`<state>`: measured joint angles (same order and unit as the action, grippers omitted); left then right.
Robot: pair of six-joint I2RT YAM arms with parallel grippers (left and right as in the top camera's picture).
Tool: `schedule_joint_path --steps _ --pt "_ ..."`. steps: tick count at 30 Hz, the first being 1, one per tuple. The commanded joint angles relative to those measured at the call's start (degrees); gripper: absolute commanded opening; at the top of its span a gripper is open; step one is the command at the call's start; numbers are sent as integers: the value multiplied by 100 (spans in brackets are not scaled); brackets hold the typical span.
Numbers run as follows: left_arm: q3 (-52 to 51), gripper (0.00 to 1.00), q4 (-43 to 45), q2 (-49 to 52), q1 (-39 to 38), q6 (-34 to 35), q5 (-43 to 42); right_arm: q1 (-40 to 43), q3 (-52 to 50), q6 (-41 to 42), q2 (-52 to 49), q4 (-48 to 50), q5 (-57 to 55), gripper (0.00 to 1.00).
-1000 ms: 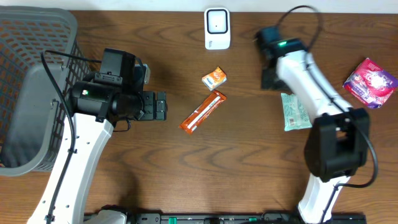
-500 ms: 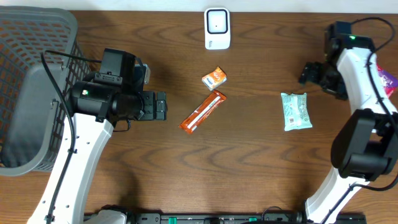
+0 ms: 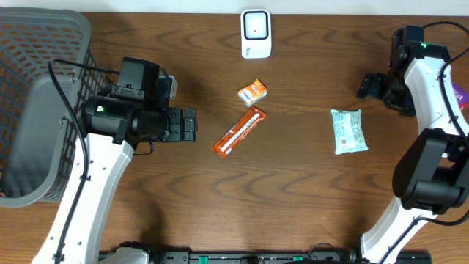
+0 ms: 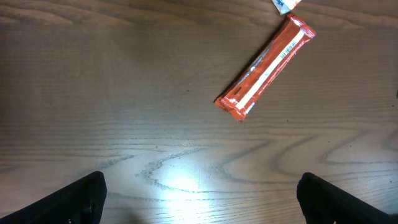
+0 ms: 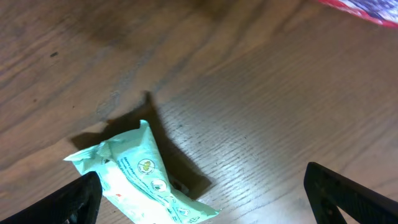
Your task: Scan the item barcode
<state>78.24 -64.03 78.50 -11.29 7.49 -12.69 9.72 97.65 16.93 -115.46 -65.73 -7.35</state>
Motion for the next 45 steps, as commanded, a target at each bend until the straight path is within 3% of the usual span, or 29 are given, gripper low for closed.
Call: schedule_joint_path --steps 1,18,23,29,36,41,45 --pt "-7 98 0 9 24 4 52 37 -201 -621 103 109 501 99" --pt "-7 98 0 9 24 4 52 -24 -1692 -988 101 1001 1899 97" --pt "-7 98 0 9 24 4 52 -111 -2216 -973 101 1502 2691 84" --pt "-7 98 0 9 24 4 52 -516 -2767 -632 101 2330 3346 80" --pt "-7 98 0 9 24 4 52 -1086 -2522 -308 103 2761 3532 84" --pt "-7 98 0 9 24 4 55 -1056 -2074 -260 103 2376 3416 84" --pt "-7 98 0 9 24 4 55 -970 -1982 -566 101 2065 3058 77"
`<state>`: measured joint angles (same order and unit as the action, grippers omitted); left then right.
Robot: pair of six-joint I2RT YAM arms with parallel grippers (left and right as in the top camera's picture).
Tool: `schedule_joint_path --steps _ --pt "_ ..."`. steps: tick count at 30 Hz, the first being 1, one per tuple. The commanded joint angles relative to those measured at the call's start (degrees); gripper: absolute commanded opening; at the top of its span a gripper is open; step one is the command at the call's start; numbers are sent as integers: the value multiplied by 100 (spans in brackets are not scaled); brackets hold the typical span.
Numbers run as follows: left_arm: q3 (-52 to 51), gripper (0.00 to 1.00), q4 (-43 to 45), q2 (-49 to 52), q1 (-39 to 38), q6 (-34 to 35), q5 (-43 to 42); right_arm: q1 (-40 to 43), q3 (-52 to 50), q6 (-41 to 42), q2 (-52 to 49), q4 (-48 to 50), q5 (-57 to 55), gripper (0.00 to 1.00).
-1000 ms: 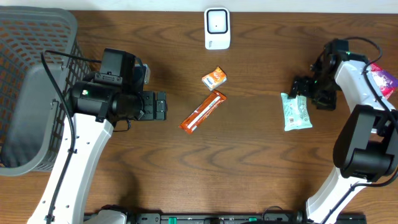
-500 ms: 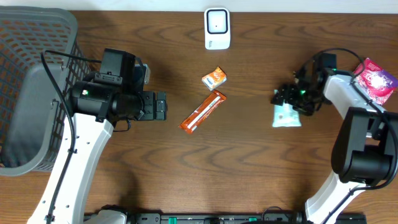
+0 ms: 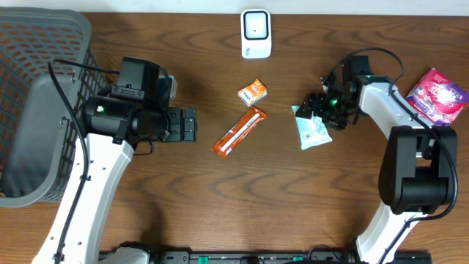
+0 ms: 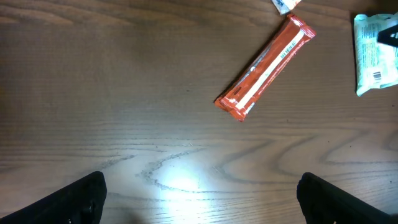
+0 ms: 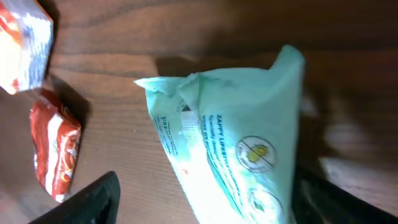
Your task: Scan the item barcode
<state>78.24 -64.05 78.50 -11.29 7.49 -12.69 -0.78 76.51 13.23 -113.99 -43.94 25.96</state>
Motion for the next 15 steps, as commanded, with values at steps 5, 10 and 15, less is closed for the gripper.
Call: schedule_joint_path --steps 5,10,15 --pt "-7 98 2 9 24 4 52 26 -260 -304 -57 127 -468 76" --pt "-7 98 2 9 24 4 52 -79 -984 15 -57 1005 -466 44" --pt "-7 98 2 9 24 4 52 -76 -1145 133 -33 1185 -468 1"
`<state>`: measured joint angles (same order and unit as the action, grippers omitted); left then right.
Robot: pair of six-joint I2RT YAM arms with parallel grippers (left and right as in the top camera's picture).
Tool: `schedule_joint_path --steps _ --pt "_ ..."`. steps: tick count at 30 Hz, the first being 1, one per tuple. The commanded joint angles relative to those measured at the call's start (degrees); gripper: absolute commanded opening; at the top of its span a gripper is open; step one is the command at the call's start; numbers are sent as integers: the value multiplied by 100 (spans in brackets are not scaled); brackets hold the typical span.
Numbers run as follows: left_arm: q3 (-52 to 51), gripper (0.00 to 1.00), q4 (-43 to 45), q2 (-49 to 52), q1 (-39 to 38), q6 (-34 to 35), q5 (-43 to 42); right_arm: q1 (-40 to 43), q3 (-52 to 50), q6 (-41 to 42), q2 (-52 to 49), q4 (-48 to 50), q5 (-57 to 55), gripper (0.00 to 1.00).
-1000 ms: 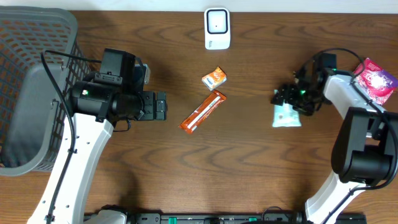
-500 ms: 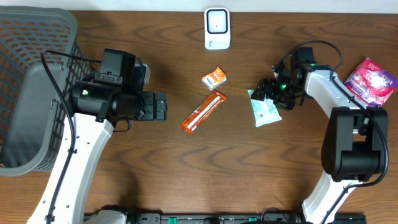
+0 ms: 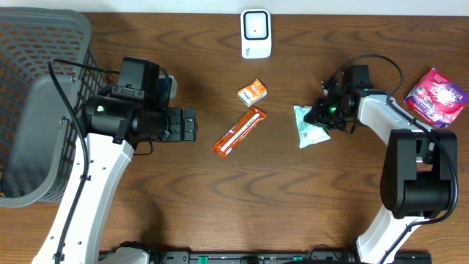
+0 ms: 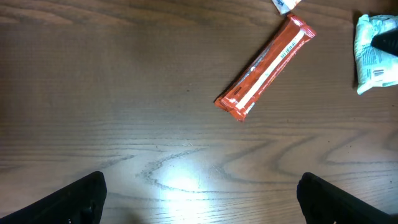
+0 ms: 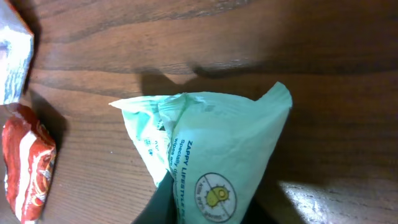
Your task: Scan the item barcode
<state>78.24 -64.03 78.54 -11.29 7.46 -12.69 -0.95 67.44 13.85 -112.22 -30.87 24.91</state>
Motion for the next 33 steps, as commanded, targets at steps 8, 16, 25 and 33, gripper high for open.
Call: schedule_joint_path --steps 8,16,25,33 --pt "-7 98 0 4 24 7 52 -101 791 118 468 -1001 -2398 1" --pt "-7 98 0 4 24 7 52 -1102 828 968 428 -1340 -7678 1" --pt "-7 98 0 4 24 7 55 -2070 835 1128 -852 -1069 -7359 24" --pt "-7 98 0 4 24 7 52 -2337 2837 1141 -625 -2321 -6054 94"
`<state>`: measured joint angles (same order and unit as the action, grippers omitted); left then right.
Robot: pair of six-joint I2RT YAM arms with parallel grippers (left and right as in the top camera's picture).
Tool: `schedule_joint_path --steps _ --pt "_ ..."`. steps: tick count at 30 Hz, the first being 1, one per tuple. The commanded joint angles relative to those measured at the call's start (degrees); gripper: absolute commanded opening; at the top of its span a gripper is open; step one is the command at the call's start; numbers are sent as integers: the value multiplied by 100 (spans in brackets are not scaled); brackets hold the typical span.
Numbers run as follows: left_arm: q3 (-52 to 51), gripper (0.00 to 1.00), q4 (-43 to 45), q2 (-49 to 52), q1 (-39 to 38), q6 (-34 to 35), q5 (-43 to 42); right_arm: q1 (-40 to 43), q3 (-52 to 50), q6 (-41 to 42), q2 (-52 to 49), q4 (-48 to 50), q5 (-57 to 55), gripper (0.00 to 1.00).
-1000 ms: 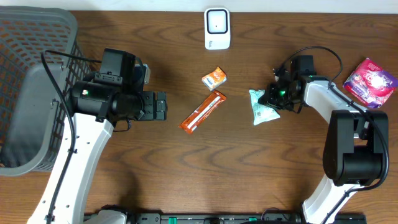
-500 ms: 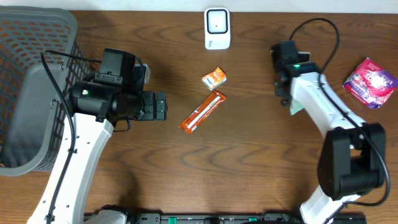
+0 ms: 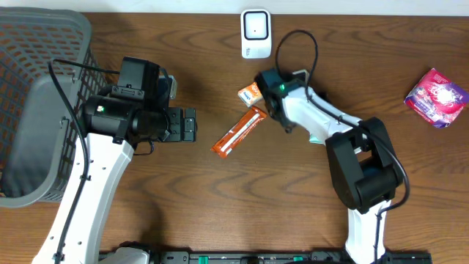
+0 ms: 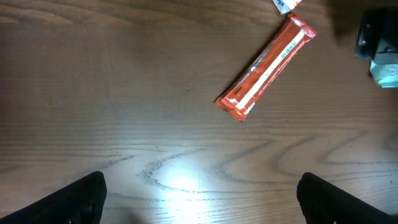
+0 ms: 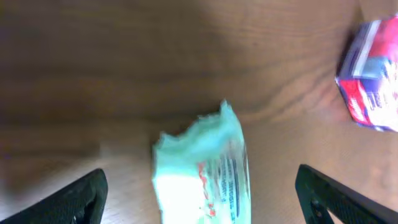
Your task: Scan the item barcode
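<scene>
The green wipes packet [image 5: 199,168] lies blurred between the fingers of my right gripper [image 5: 200,183]. The gripper is open and both fingers stand clear of the packet. A face with red print and fine lines is turned up. In the left wrist view the packet [image 4: 387,73] peeks in at the right edge under that dark gripper. In the overhead view my right arm [image 3: 293,106] covers it. The white scanner [image 3: 256,33] stands at the back centre. My left gripper [image 3: 189,125] hangs open over bare wood [image 4: 202,199], holding nothing.
An orange bar [image 3: 239,132] lies slantwise mid-table, with a small orange packet [image 3: 252,92] just behind it. A purple packet [image 3: 437,88] sits at the far right. A grey mesh basket [image 3: 29,44] fills the left edge.
My right gripper was closed in on the green packet; now its fingers are wide apart with the packet between them, showing another face. The right arm now reaches across the centre. The left arm is unchanged.
At first the green packet lay at the right of the table, with my right gripper open behind it. Then the packet was nearer the orange bar with the gripper on it. Then the fingers were tight around it. Now they are open over it.
</scene>
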<state>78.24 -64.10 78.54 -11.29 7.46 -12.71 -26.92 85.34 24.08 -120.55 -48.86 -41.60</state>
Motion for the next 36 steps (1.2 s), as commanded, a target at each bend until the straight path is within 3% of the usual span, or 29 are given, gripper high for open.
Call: schedule_joint_path --steps 1,4,7,10,14,22,24,29,31,36 --pt "-7 98 7 4 24 7 55 393 1362 118 208 -745 798 94" --pt "-7 98 7 4 24 7 55 994 2177 -219 208 -1368 1845 95" --pt "-7 98 7 4 24 7 57 1821 2334 -1187 205 -1775 3762 88" --pt "-7 98 7 4 24 7 55 2546 1915 -2011 186 -1961 5370 76" --pt "-7 98 7 4 24 7 55 3289 619 -2551 181 -1309 6822 79" --pt "-7 98 7 4 24 7 55 3620 -1143 -2203 181 581 7757 65" --pt "-7 98 7 4 24 7 55 3585 -1453 -1989 181 964 7755 54" --pt "-7 98 7 4 24 7 55 3521 -1958 -1720 181 1609 7775 43" --pt "-7 98 7 4 24 7 57 3473 -2020 -1722 181 1609 7805 44" --pt "-7 98 7 4 24 7 57 3362 -2026 -1751 181 1373 7790 75"
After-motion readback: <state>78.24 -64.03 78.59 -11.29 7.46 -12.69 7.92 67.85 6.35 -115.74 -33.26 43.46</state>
